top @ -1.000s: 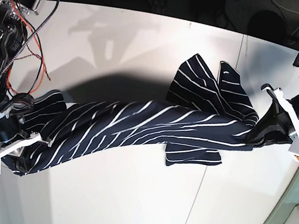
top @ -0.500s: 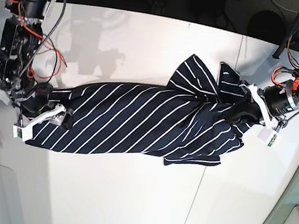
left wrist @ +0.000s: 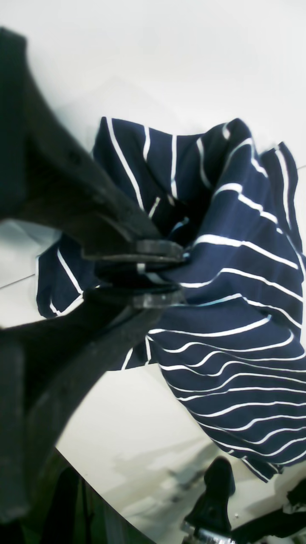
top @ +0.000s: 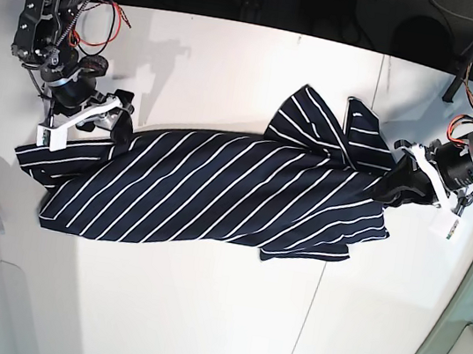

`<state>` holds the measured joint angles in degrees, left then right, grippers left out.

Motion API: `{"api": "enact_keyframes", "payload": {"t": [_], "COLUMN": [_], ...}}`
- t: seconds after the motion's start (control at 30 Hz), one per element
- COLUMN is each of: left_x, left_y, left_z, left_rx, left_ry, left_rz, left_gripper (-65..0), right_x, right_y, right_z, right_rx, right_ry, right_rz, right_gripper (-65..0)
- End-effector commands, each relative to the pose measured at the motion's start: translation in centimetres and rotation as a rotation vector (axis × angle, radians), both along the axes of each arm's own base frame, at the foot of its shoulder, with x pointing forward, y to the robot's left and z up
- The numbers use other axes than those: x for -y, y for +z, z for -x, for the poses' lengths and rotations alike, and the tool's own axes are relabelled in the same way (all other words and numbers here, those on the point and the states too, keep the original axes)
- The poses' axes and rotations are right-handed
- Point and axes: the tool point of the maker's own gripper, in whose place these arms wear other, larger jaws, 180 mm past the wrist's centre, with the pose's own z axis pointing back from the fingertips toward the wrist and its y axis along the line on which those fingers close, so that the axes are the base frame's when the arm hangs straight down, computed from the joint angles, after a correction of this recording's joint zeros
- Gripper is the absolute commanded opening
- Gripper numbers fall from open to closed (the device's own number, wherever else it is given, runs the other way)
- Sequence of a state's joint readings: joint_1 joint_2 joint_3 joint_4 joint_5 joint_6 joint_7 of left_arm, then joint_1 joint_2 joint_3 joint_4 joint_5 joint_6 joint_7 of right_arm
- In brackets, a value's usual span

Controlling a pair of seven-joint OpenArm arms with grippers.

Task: Layout the t-shirt on the table in an organized manner, then fold the t-shirt properly
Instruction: 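Release the shirt and regrasp new edges with both grippers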

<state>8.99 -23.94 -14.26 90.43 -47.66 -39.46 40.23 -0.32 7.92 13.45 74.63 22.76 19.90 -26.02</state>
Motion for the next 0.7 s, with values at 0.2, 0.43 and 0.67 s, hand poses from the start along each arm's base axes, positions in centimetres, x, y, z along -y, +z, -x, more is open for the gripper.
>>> {"api": "enact_keyframes", "payload": {"t": [0.2, 0.43, 0.67], "left_x": [-0.2, -1.2, -5.1], "left_y": [1.4, 2.9, 4.1], "left_z": [-0.6, -0.5, 0.8], "left_rx": [0.047, 0.054, 0.064], "left_ry": [-0.004, 0.026, 0.135], "left_rz": [0.011, 0.06, 0.08], "left_gripper": [-43.9, -35.7, -35.7], "right_x": [-4.4, -8.0, -7.6], "right_y": [0.1, 0.9, 2.7], "right_z": [-3.7, -4.1, -1.0], "right_rx": [0.021, 0.001, 0.022], "right_ry": [0.104, 0.141, 0.175], "right_rz": [-0.087, -0.145, -0.102], "right_gripper": [-20.5, -20.5, -20.5]}}
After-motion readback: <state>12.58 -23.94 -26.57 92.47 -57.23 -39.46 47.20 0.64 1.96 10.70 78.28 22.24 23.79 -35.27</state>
